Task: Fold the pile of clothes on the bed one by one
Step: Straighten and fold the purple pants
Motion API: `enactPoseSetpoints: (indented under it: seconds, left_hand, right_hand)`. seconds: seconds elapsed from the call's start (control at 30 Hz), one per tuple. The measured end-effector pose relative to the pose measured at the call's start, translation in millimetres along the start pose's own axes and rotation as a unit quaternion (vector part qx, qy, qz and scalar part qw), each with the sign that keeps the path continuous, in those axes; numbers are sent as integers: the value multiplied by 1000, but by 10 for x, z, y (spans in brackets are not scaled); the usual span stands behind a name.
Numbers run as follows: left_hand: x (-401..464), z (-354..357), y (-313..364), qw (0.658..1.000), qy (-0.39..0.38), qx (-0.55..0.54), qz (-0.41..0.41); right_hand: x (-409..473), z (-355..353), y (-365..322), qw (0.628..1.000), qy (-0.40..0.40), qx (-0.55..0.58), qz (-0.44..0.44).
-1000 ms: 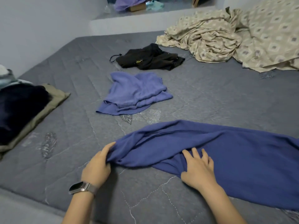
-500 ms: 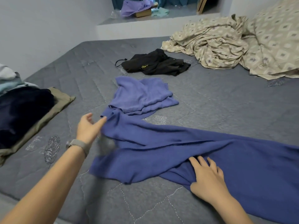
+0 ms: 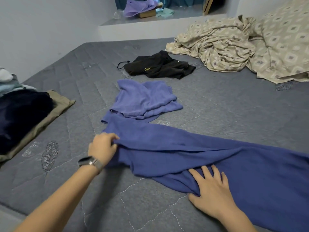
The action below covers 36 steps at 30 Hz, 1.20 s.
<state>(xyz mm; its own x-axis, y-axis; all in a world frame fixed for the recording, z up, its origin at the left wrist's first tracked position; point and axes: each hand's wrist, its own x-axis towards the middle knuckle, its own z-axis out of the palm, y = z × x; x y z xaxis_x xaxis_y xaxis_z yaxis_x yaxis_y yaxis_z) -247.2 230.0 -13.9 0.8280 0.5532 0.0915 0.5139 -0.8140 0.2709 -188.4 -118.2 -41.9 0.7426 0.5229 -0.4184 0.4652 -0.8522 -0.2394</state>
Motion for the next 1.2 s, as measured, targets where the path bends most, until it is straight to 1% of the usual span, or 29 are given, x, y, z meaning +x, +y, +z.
enactPoseSetpoints:
  seconds: [0.07, 0.13, 0.2, 0.27, 0.33, 0.37, 0.43, 0.47, 0.5, 0.53, 0.57, 0.6, 0.63, 0.67, 0.7, 0.77, 0.87, 0.93, 1.0, 1.07, 1.13, 1.2]
  left_hand:
    - [283, -123, 178, 998, 54, 27, 5]
    - [570, -185, 404, 995, 79, 53, -21]
    - [758, -141, 581, 990, 103, 93, -24]
    - [803, -6, 677, 986, 131, 96, -32]
    - [656, 205, 749, 990, 108, 69, -58]
    - [521, 343, 775, 992, 83, 64, -71]
    - [221, 637, 749, 993, 9, 65, -97]
    - [100, 762, 679, 992, -16, 65, -108]
    - [2, 850, 593, 991, -22, 64, -114]
    - [-57, 890, 504, 992, -6, 48, -116]
    - [-80, 885, 446, 992, 41, 9, -119]
    - [-67, 860, 384, 984, 97, -53, -139]
    - [-42, 790, 353, 967, 137, -119, -176]
    - [-9, 702, 327, 948, 146, -172, -224]
    - [43, 637, 290, 933, 136, -204, -264]
    - [171, 553, 225, 917, 70, -243, -310]
    - [373, 548, 132, 912, -15, -259, -317]
    - [452, 515, 131, 914, -49, -276, -293]
    - [522, 424, 143, 933, -34, -246, -261]
    - [607, 304, 90, 948, 28, -192, -251]
    - [682, 171, 19, 953, 70, -147, -257]
    - [731, 125, -35, 952, 63, -98, -284]
  right_hand:
    - [11, 12, -7, 1000, -28, -12, -9]
    - [21, 14, 42, 999, -46, -19, -22]
    - [29, 22, 126, 998, -46, -22, -43]
    - [40, 24, 202, 997, -38, -11, -62]
    - [44, 12, 248, 996, -52, 2, -71]
    - [46, 1, 263, 995, -60, 7, -75]
    - [40, -6, 290, 994, -69, 16, -79]
    - [32, -7, 297, 994, -71, 24, -81]
    - [12, -25, 291, 994, -71, 39, -80]
    - [-11, -49, 275, 993, -69, 62, -74]
    - [-34, -79, 257, 992, -60, 88, -66]
    - [-50, -98, 250, 991, -42, 111, -54]
    - [-56, -121, 255, 992, -19, 120, -34]
    - [-55, -136, 266, 993, -1, 120, -12]
    - [-47, -148, 283, 994, 9, 112, 6]
    - [-39, -139, 291, 997, 10, 77, 24]
    - [-46, -88, 222, 998, 5, 55, 25]
    - [-48, -81, 200, 998, 12, 58, 27]
    - [-44, -86, 223, 998, 20, 61, 22]
    - [-37, -92, 255, 998, 23, 63, 18]
    - [-40, -97, 265, 998, 19, 64, 16]
    - [-37, -100, 260, 997, 18, 67, 16]
